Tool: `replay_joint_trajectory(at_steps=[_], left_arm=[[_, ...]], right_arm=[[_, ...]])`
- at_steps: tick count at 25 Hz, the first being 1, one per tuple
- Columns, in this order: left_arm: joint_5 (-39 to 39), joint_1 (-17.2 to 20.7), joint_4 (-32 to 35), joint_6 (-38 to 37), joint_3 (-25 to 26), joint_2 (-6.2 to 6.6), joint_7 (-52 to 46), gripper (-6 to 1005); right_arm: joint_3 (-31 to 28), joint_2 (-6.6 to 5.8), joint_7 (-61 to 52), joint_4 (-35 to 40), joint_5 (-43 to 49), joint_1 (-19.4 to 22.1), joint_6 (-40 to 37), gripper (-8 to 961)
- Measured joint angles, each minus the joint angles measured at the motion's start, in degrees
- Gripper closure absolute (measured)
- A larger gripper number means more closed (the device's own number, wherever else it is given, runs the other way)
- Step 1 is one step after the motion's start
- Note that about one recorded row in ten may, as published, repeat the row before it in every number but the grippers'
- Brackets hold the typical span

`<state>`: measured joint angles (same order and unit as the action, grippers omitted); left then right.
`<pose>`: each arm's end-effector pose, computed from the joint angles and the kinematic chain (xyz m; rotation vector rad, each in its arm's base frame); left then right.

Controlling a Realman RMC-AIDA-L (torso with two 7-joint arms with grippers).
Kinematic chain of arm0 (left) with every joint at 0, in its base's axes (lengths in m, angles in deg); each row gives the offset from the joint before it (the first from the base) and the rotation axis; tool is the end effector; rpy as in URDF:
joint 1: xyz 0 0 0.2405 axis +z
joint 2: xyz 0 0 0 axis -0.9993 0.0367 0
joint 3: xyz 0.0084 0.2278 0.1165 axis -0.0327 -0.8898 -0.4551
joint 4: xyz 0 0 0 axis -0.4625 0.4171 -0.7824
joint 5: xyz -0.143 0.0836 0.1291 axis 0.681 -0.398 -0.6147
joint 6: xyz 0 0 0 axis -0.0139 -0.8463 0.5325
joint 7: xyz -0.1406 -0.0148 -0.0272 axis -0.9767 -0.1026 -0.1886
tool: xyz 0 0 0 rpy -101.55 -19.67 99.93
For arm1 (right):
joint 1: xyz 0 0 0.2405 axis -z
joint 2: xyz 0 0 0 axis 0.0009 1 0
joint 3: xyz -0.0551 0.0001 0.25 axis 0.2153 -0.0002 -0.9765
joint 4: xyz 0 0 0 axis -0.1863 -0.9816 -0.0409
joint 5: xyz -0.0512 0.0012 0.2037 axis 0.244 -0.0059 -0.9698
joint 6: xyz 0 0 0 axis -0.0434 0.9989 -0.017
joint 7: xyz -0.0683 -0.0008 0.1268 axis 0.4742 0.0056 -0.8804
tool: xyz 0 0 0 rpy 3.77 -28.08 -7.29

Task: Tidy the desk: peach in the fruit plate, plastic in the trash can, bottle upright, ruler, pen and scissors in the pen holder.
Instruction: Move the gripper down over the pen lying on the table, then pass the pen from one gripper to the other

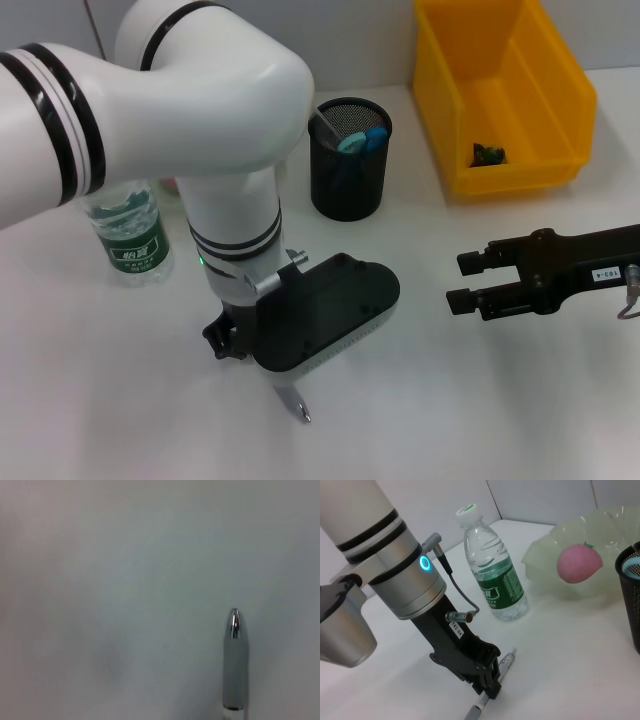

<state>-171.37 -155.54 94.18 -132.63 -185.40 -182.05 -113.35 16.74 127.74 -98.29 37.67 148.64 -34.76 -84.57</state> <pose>-0.1175 0.3527 -0.1290 2.2063 -1.3997 -0.9862 0.2805 0.3262 0.0326 -2.8411 0.8626 0.4680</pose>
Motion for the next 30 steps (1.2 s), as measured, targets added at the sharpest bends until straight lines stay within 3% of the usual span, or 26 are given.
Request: replay_joint_trajectory(at_steps=[3,6,14,16,17,18,19,20,25,30], left_arm=[[-1.81,0.76,1.16,-0.51,0.63,-0.04,-2.23,868],[-5.27,2.49,3.76,-2.66,4.81,-0.04,-5.33,868],[-6.74,5.58,11.43,-19.12,36.14,0.1,-13.59,868],[-6.74,5.58,11.43,-19.12,36.14,0.1,-13.59,868],[-6.32,5.8,11.43,-20.84,41.24,0.21,-15.26,868],[-4.16,7.05,11.48,-23.14,50.01,0.4,-17.64,868],[-2.52,7.87,11.64,-24.28,54.15,0.5,-19.31,868],[-2.52,7.87,11.64,-24.28,54.15,0.5,-19.31,868],[2.51,10.19,11.46,-25.64,64.38,0.68,-30.27,868],[7.67,12.58,11.46,-25.6,68.87,0.8,-44.02,868]], right_arm=[[0.0,0.0,-0.03,0.06,0.0,0.06,-0.1,223],[-0.01,-0.06,-0.04,0.1,0.05,0.14,-0.29,223],[-0.23,-0.51,2.01,0.35,0.01,0.68,-0.98,223],[-0.17,-0.62,2.83,0.5,0.0,0.73,-0.99,223],[-0.13,-0.69,3.32,0.53,0.0,0.74,-0.99,223],[-0.14,-0.79,3.97,0.53,0.0,0.74,-0.93,223],[-0.32,-0.91,4.98,0.54,0.0,0.76,-0.81,223],[-0.32,-0.91,4.98,0.54,0.0,0.76,-0.81,223],[-0.61,-1.03,7.35,0.65,-0.34,0.56,-0.88,223],[-0.59,-0.98,9.91,0.87,-1.77,0.67,-0.45,223]])
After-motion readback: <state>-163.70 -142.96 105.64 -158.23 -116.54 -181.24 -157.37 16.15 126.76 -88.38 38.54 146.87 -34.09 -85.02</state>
